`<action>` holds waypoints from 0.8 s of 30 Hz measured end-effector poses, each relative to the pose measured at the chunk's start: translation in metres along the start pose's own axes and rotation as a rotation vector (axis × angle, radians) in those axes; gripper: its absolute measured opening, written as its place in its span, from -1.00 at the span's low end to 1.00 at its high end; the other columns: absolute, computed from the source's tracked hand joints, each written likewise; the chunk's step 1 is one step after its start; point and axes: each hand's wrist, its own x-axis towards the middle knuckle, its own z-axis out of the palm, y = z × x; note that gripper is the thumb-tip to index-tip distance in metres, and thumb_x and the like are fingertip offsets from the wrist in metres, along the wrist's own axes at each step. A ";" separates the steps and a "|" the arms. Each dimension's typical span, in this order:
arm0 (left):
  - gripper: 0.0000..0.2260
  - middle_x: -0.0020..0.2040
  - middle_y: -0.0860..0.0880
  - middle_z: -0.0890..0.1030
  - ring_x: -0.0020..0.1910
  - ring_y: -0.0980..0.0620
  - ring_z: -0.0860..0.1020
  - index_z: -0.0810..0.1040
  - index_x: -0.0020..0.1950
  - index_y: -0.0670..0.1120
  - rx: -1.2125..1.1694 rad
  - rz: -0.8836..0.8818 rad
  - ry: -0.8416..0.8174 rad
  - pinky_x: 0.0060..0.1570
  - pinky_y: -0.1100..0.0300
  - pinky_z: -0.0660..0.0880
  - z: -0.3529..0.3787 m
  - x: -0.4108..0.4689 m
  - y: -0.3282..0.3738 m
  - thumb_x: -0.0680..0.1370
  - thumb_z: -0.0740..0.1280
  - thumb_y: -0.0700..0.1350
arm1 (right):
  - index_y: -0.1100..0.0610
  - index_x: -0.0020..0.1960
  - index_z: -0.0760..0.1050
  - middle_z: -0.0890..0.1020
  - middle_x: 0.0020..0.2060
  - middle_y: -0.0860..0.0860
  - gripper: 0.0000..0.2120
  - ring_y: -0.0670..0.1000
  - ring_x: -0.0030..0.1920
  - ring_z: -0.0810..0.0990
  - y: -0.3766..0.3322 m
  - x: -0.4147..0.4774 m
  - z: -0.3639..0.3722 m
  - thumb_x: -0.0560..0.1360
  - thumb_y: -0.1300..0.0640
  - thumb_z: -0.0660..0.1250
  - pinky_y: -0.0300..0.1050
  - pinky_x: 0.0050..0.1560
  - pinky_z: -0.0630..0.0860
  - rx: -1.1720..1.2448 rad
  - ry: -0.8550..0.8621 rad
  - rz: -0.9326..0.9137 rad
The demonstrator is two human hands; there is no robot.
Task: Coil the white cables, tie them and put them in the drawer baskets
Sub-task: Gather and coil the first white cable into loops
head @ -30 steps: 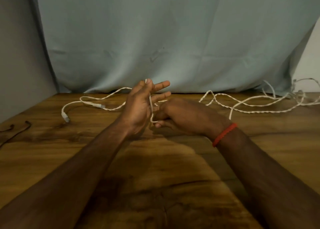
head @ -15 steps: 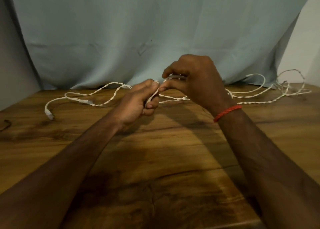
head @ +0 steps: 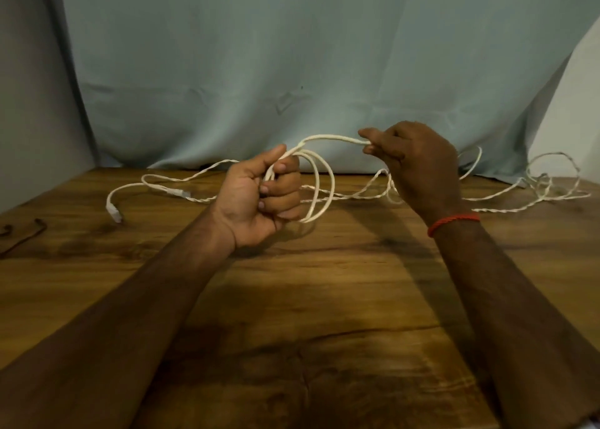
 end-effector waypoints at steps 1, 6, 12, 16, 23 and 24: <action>-0.72 -0.51 0.09 0.17 -0.59 0.13 0.06 0.37 -0.24 -0.01 -0.043 0.042 -0.001 -0.37 0.18 0.06 -0.002 -0.001 0.003 0.63 0.11 0.04 | -0.03 0.25 0.63 0.60 -0.22 0.10 -0.70 0.16 -0.20 0.56 0.004 -0.002 0.002 0.60 -0.03 0.26 0.02 -0.31 0.48 0.019 -0.004 0.048; -0.71 -0.52 0.07 0.30 -0.58 0.14 0.10 0.35 -0.21 -0.02 -0.184 0.178 0.049 -0.39 0.22 0.14 -0.009 -0.003 0.012 0.67 0.08 0.04 | -0.01 0.22 0.66 0.62 -0.24 0.10 -0.70 0.19 -0.21 0.62 -0.008 -0.005 0.012 0.59 0.01 0.23 0.09 -0.20 0.57 0.166 -0.207 0.113; -0.68 -0.51 0.07 0.29 -0.59 0.13 0.13 0.39 -0.23 -0.03 -0.190 0.283 0.147 -0.38 0.24 0.15 -0.008 -0.006 0.025 0.67 0.10 0.04 | -0.02 0.14 0.56 0.57 -0.18 0.12 -0.82 0.24 -0.13 0.60 -0.048 0.002 0.022 0.65 -0.01 0.23 -0.04 -0.27 0.33 -0.061 -0.512 -0.038; -0.72 -0.49 0.07 0.34 -0.58 0.15 0.30 0.38 -0.26 -0.04 -0.152 0.296 0.179 -0.39 0.24 0.28 -0.004 -0.007 0.028 0.63 0.13 -0.01 | -0.03 0.07 0.52 0.61 -0.11 0.06 -0.86 0.19 -0.08 0.61 -0.066 -0.002 0.026 0.58 0.13 0.22 -0.04 -0.24 0.39 -0.101 -0.597 -0.098; -0.74 -0.47 0.04 0.44 -0.53 0.11 0.46 0.37 -0.30 -0.03 -0.129 0.320 0.324 -0.44 0.26 0.42 0.007 -0.006 0.025 0.58 0.16 -0.03 | -0.01 0.18 0.58 0.63 -0.08 0.12 -0.81 0.19 -0.06 0.61 -0.062 0.001 0.016 0.66 0.05 0.22 -0.03 -0.17 0.46 -0.069 -0.550 0.053; -0.70 -0.42 0.01 0.53 -0.45 0.07 0.56 0.39 -0.30 -0.04 -0.138 0.329 0.333 -0.40 0.25 0.49 0.009 -0.005 0.024 0.62 0.15 -0.03 | -0.01 0.18 0.57 0.62 -0.08 0.12 -0.81 0.20 -0.04 0.61 -0.064 0.001 0.015 0.65 0.08 0.23 -0.03 -0.17 0.46 -0.079 -0.560 0.044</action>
